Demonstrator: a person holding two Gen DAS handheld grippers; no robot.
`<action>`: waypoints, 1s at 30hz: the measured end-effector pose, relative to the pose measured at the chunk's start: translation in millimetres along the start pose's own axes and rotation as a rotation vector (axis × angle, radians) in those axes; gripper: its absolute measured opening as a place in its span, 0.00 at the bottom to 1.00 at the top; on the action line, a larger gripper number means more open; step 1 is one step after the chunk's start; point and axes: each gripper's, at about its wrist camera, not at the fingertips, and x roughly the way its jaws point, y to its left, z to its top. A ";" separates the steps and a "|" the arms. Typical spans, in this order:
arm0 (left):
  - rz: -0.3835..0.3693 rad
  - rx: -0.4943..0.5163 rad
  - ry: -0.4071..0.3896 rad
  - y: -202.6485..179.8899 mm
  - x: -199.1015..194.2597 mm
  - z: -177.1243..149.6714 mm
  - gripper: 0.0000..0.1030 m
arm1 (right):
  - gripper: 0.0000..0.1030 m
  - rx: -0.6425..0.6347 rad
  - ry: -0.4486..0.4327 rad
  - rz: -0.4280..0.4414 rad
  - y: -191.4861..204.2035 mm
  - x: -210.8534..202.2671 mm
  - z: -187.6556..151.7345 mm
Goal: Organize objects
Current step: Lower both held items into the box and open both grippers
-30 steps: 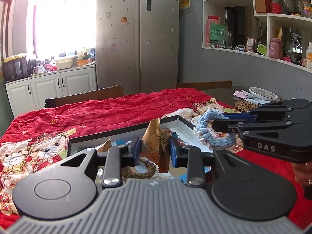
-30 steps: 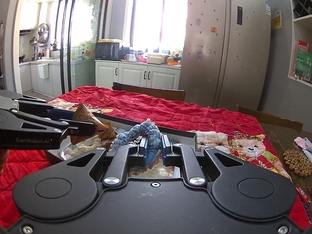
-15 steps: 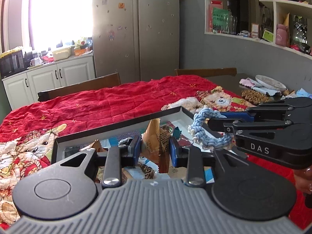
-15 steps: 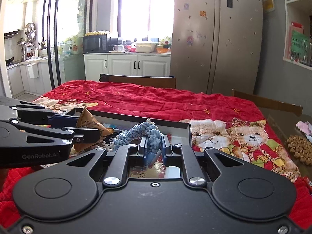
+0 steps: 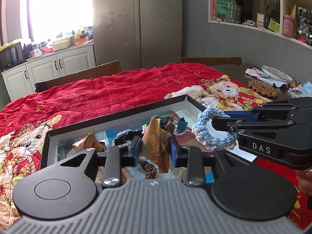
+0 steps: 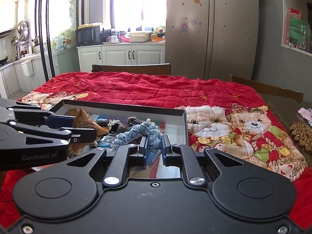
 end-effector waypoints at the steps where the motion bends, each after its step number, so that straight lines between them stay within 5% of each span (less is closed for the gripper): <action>1: 0.002 0.000 0.003 -0.1 1.6 -0.2 0.33 | 0.13 0.000 0.005 0.000 -0.1 2.1 -0.9; 30: 0.016 0.022 0.075 -0.7 33.1 -6.1 0.34 | 0.13 -0.015 0.091 0.003 6.7 41.1 -13.6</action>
